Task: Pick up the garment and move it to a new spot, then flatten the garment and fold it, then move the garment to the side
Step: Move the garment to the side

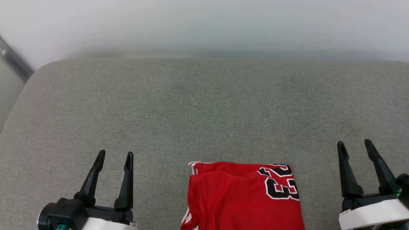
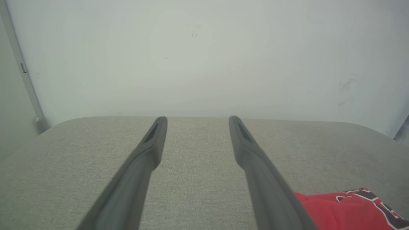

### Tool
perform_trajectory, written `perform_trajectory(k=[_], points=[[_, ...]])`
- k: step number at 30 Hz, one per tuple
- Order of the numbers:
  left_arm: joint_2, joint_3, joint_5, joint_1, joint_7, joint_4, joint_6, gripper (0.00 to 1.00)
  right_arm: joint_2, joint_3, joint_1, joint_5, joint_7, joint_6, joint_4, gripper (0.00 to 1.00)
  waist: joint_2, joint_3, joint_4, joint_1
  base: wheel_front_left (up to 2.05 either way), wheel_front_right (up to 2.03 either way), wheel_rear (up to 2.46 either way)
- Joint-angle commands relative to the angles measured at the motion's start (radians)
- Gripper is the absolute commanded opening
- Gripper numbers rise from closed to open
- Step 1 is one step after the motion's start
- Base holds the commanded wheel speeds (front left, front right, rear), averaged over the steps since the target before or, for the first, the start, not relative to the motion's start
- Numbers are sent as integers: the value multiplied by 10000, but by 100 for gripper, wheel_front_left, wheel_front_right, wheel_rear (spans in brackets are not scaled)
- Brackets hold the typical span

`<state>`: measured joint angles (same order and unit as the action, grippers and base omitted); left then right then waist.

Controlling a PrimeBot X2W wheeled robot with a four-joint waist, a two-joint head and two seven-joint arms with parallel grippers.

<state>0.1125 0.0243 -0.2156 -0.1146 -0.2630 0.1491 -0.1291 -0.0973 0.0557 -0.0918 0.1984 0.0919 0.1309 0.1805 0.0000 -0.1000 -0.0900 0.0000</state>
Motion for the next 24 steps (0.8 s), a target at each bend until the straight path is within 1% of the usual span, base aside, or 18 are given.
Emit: perform_trajectory(k=[1,3,6,7,8,10,12,15,17,20,22,24], points=[[22,-8,22,100,-22,-2,-13,100,68,27,-30,136,-177,-4,75,100,0,-8,2,0,0,0,0],[17,-1,33,84,-22,2,-13,100,4,-48,-82,230,-585,-4,229,100,0,-52,0,0,0,0,0],[35,62,65,104,-22,-19,-13,100,-120,-189,-132,482,-1555,-4,615,100,0,-156,-27,0,0,0,0],[42,73,71,115,-22,-24,-13,100,-143,-254,-193,655,-2142,-4,728,100,0,-188,-45,0,0,0,0],[44,53,73,121,-22,-19,-13,100,-374,-495,-210,711,-2678,1,970,100,0,-240,-53,0,0,0,0],[33,29,63,173,-22,-10,-13,100,-409,-605,-97,1088,-3781,-6,1431,100,0,-374,-90,0,0,0,0],[50,68,82,228,-22,-31,-13,100,-654,-747,-1,1108,-4952,-4,1902,100,0,-514,-150,0,0,0,0],[56,168,92,391,-22,-61,-13,100,-715,-806,119,1055,-6705,-3,2433,100,0,-741,-291,0,0,0,0],[47,236,94,486,-22,-89,-13,100,-362,-619,131,1122,-7782,-4,2563,100,0,-859,-413,0,0,0,0],[14,303,84,618,-22,-130,-13,100,-227,-579,56,879,-9205,-4,2627,100,0,-1030,-621,0,0,0,0],[-23,373,86,707,-22,-154,-13,100,-127,-585,41,755,-9744,-4,2519,100,0,-1147,-782,0,0,0,0],[-32,396,51,764,-22,-175,-13,100,-29,-553,49,544,-10040,-3,2282,100,0,-1249,-923,0,0,0,0]])
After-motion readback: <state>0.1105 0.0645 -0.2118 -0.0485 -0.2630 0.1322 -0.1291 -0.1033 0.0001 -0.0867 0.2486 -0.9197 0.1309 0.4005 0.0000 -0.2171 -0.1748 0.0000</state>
